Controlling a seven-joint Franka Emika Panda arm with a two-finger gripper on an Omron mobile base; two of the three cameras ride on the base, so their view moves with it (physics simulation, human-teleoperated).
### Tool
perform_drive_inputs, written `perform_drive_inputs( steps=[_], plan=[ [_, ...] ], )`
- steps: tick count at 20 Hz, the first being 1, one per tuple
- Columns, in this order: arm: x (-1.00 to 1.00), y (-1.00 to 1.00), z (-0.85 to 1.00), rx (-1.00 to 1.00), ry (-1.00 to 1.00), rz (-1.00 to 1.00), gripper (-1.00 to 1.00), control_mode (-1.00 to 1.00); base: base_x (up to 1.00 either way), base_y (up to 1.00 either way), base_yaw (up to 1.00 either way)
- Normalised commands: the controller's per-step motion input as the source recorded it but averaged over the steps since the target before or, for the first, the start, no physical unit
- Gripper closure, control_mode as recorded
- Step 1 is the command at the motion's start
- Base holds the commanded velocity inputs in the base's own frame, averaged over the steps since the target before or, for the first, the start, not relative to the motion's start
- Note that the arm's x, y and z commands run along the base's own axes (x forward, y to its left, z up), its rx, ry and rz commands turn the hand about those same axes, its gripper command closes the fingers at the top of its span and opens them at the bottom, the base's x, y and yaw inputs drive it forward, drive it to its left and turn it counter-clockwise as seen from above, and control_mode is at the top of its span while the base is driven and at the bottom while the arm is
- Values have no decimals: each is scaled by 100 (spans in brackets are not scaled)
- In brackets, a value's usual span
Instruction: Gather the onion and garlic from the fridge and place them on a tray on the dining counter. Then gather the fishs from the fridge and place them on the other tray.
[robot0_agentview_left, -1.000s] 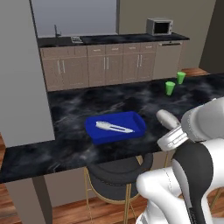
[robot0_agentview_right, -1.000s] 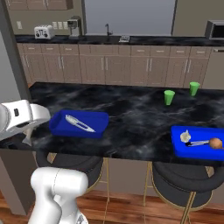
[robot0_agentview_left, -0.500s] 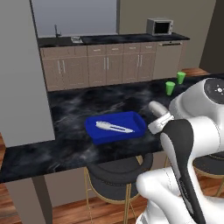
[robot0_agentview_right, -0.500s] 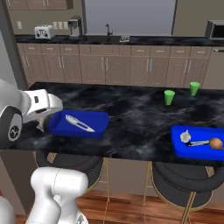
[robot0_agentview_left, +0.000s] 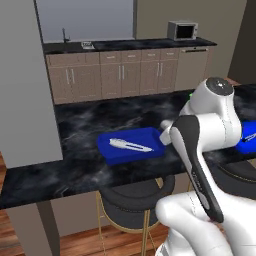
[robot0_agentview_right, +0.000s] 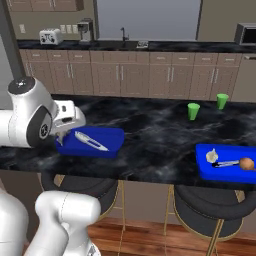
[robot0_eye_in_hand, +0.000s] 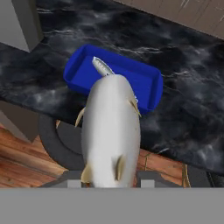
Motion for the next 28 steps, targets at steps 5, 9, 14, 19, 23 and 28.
perform_drive_inputs(
  steps=[5, 9, 14, 19, 23, 28],
  plan=[
    [57, -2, -25, 0, 17, 0, 100, -100, 0, 0, 0],
    [64, -12, -31, 0, 11, 0, 100, -100, 0, 0, 0],
    [56, -15, -41, 0, 1, 0, 100, -100, 0, 0, 0],
    [57, -12, -47, 0, 0, 0, 100, -100, 0, 0, 0],
    [52, -7, -46, 0, 0, 0, 100, -100, 0, 0, 0],
    [56, 0, -38, 0, 2, 0, 100, -100, 0, 0, 0]
  ],
)
